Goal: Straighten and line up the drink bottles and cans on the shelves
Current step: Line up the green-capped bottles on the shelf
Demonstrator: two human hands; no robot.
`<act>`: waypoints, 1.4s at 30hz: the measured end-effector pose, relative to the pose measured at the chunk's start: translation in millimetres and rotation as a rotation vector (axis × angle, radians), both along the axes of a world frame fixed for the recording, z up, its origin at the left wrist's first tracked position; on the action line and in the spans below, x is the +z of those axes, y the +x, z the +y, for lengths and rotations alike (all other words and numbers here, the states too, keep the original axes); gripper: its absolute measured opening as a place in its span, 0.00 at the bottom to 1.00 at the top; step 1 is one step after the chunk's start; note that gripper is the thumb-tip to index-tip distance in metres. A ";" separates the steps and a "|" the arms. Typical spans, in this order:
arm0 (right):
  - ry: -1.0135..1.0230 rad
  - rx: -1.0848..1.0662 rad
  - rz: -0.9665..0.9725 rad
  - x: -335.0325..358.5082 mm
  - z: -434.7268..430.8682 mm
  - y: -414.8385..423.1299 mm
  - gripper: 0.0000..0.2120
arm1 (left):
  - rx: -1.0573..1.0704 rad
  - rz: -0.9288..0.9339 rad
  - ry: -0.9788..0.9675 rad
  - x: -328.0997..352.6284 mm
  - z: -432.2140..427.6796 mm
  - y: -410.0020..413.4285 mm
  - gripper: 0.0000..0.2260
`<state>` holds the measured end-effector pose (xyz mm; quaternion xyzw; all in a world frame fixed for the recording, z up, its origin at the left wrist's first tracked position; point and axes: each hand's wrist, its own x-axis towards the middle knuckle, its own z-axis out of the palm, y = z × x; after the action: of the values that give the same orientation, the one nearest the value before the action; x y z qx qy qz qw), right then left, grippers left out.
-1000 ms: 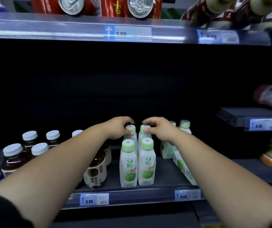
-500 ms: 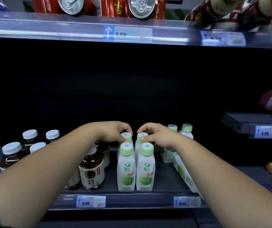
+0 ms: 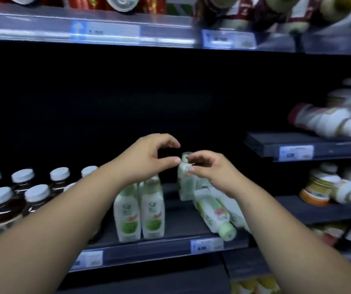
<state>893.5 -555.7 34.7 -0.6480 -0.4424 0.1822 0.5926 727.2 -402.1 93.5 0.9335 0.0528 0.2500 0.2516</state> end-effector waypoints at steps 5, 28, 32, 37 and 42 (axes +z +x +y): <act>0.001 -0.244 -0.005 -35.7 -59.6 5.5 0.14 | -0.137 -0.037 0.000 -31.6 -47.9 32.3 0.15; 0.021 -0.698 0.067 -164.0 -122.8 -9.0 0.15 | 0.451 -0.077 -0.388 -200.6 -184.4 62.2 0.22; 0.057 -0.647 0.079 -165.0 -126.0 -4.9 0.18 | 0.600 -0.098 -0.414 -196.7 -199.1 72.7 0.21; 0.087 -0.588 0.009 -153.5 -130.7 5.5 0.20 | 0.638 -0.147 -0.409 -187.7 -198.0 66.4 0.17; 0.154 -0.494 -0.120 -108.6 -128.0 17.7 0.23 | 0.637 -0.231 -0.374 -146.7 -178.4 53.9 0.13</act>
<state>911.2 -683.7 -74.0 -0.6989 -0.3178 -0.0407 0.6394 781.1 -580.6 -53.2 0.7741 0.3560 0.4051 0.3317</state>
